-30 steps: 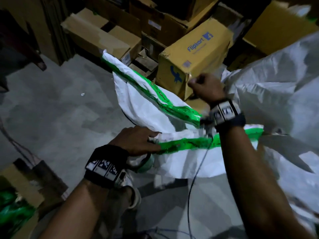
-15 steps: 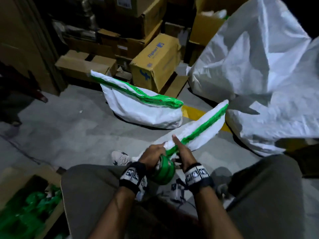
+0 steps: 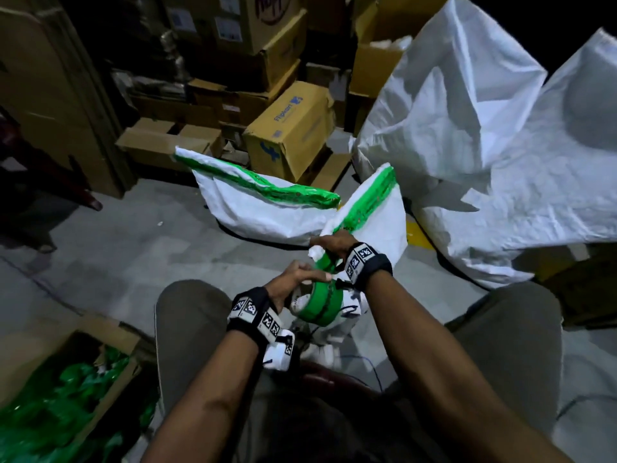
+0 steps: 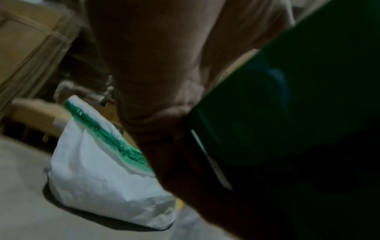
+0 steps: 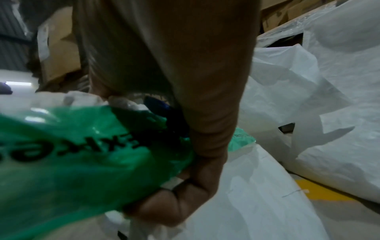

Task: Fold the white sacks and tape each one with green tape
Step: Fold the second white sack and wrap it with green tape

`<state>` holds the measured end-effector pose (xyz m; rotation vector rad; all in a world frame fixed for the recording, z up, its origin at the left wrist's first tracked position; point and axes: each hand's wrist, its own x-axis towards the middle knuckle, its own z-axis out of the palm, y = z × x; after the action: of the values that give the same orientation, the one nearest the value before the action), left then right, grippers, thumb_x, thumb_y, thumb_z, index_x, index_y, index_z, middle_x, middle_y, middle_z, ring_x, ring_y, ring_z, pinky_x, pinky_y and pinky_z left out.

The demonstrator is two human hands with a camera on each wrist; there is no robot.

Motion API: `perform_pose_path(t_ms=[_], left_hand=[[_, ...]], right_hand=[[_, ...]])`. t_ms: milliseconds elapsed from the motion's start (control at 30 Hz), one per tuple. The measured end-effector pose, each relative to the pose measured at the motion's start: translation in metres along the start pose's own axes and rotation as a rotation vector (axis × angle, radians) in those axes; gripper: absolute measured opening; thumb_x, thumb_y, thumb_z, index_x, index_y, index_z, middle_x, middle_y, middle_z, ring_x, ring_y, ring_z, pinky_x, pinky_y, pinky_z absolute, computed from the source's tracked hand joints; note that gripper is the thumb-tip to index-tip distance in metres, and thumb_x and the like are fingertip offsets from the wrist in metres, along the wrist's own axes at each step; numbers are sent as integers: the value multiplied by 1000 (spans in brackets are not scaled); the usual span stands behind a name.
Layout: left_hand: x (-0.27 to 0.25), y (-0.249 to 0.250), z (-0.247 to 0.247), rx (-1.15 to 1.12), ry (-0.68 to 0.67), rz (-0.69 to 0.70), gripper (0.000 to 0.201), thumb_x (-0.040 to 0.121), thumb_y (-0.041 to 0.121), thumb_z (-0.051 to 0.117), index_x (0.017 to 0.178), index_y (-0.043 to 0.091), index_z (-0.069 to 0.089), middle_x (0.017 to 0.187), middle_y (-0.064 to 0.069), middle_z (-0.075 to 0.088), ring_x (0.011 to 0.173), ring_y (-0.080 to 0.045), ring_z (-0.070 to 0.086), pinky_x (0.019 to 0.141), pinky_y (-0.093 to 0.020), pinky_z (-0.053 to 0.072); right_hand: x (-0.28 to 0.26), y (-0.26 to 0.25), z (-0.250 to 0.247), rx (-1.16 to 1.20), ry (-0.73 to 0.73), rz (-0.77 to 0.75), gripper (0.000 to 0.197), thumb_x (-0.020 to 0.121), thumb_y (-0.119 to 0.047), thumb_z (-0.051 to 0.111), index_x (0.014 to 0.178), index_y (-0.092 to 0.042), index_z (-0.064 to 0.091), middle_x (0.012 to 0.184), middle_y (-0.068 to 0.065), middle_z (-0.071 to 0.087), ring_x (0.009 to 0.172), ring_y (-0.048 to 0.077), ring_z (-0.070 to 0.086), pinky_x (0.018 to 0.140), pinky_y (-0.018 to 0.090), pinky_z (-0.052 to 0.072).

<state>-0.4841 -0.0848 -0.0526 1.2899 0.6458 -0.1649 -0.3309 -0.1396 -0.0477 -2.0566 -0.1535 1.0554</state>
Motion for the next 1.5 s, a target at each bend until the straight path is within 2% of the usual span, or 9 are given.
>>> perform_pose_path(t_ms=[200, 433, 500, 567, 733, 833, 967, 1167, 1500], left_hand=[[-2, -23, -11, 26, -23, -42, 77, 60, 26, 81, 130, 12, 51, 119, -14, 67, 107, -26, 67, 95, -43, 53], [-4, -28, -18, -239, -92, -6, 70, 73, 22, 67, 139, 5, 51, 108, -18, 62, 84, -29, 64, 77, -38, 52], [-3, -38, -26, -370, -122, -21, 61, 76, 23, 66, 134, 8, 55, 100, -20, 62, 78, -35, 64, 71, -39, 55], [-4, -50, -32, -465, -151, -45, 66, 71, 25, 74, 131, 6, 55, 94, -21, 62, 76, -37, 66, 71, -41, 53], [-5, -62, -44, -276, -155, 4, 58, 80, 8, 61, 137, 16, 57, 115, -18, 67, 91, -31, 67, 77, -37, 57], [-6, -64, -45, -200, -168, -17, 63, 78, 3, 62, 139, 17, 56, 123, -19, 66, 101, -30, 66, 84, -37, 55], [-7, -65, -48, -226, -161, -29, 64, 79, 4, 61, 142, 19, 54, 125, -19, 66, 101, -30, 66, 84, -38, 55], [-7, -69, -52, -308, -139, -19, 65, 79, 9, 64, 142, 18, 53, 132, -25, 57, 106, -36, 60, 92, -46, 50], [-13, -64, -52, -481, -186, -70, 81, 69, 23, 80, 142, 11, 48, 100, -19, 68, 83, -40, 68, 68, -44, 58]], right_hand=[[7, 35, 16, -53, -27, -8, 65, 70, -41, 86, 113, 3, 63, 98, 16, 66, 77, 29, 65, 53, 31, 54], [19, 49, 17, 16, -25, -43, 119, 62, -99, 46, 141, -10, 49, 142, 19, 50, 125, 35, 54, 76, 44, 59], [11, 60, 2, -182, 19, -64, 95, 90, -77, 41, 156, -12, 24, 156, 22, 24, 135, 42, 36, 82, 47, 52], [7, 85, -17, -283, 152, -161, 55, 106, -34, 45, 150, -4, 32, 140, 28, 38, 126, 44, 42, 95, 52, 45], [-22, 125, -35, -192, 41, -361, 42, 95, -46, 63, 71, -12, 56, 53, -4, 45, 50, 18, 47, 58, 32, 42], [-30, 114, -23, -230, 86, -443, 42, 106, -38, 46, 74, -18, 65, 58, -4, 47, 55, 11, 47, 65, 33, 47], [-19, 111, 4, -191, 95, -571, 35, 95, 2, 54, 127, -6, 68, 70, 0, 48, 62, 15, 52, 70, 34, 51], [-18, 124, 29, -217, 455, -695, 30, 75, -12, 83, 100, -27, 79, 94, -2, 68, 85, 22, 66, 76, 40, 54], [-21, 123, 53, 602, -112, -380, 26, 102, -2, 53, 124, -1, 65, 113, 20, 65, 87, 24, 70, 87, 34, 60]])
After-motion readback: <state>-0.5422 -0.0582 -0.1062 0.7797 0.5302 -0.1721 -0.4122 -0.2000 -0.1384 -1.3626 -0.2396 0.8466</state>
